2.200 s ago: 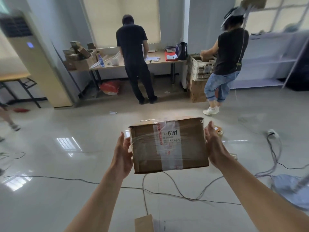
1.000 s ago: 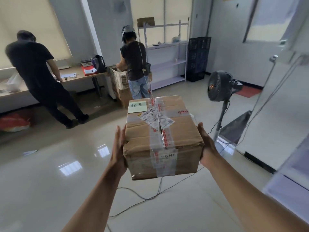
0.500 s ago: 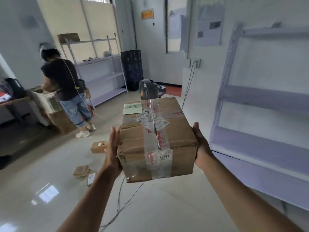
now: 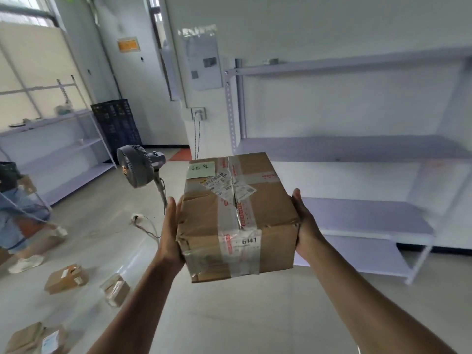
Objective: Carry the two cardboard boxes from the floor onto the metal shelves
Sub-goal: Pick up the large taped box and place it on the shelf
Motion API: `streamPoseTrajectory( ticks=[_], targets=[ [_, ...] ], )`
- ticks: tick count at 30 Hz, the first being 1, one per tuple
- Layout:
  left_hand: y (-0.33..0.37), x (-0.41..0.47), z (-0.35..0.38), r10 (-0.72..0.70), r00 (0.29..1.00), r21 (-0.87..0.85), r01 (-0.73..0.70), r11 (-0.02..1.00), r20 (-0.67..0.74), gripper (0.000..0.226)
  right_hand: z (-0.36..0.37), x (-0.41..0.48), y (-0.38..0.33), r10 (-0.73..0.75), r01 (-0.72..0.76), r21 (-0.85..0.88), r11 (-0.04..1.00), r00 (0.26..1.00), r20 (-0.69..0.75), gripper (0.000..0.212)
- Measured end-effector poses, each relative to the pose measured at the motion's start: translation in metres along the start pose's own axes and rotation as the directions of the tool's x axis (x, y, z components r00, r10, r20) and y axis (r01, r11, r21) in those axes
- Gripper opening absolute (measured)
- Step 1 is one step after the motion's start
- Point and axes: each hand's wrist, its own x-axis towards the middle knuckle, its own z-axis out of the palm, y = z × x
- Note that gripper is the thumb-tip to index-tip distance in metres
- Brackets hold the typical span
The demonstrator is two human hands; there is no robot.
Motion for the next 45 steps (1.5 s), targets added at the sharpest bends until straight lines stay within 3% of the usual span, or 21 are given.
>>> streamPoseTrajectory(
  ticks=[7, 14, 21, 32, 45],
  targets=[
    [-0.039, 0.052, 0.092, -0.094, 0.977, 0.014, 0.093, 0.996, 0.194, 0.084, -0.091, -0.005, -0.05, -0.1, 0.101, 0.006, 0.995, 0.988, -0.118, 0.059],
    [-0.073, 0.12, 0.182, -0.132, 0.945, 0.023, 0.131, 0.991, 0.299, 0.075, -0.173, 0.005, -0.095, -0.187, 0.181, -0.046, 0.982, 0.936, -0.297, 0.061],
    [-0.107, 0.205, 0.26, -0.161, 0.852, -0.005, 0.188, 0.982, 0.499, 0.077, -0.23, 0.037, -0.147, -0.25, 0.253, -0.062, 0.966, 0.838, -0.485, 0.056],
    [-0.141, 0.311, 0.359, -0.199, 0.781, -0.009, 0.253, 0.967, 0.592, 0.076, -0.3, 0.091, -0.205, -0.259, 0.309, -0.009, 0.951, 0.779, -0.572, 0.062],
    [-0.203, 0.384, 0.488, -0.21, 0.823, 0.031, 0.228, 0.973, 0.528, 0.078, -0.424, 0.155, -0.289, -0.229, 0.285, 0.002, 0.959, 0.773, -0.592, 0.057]
  ],
)
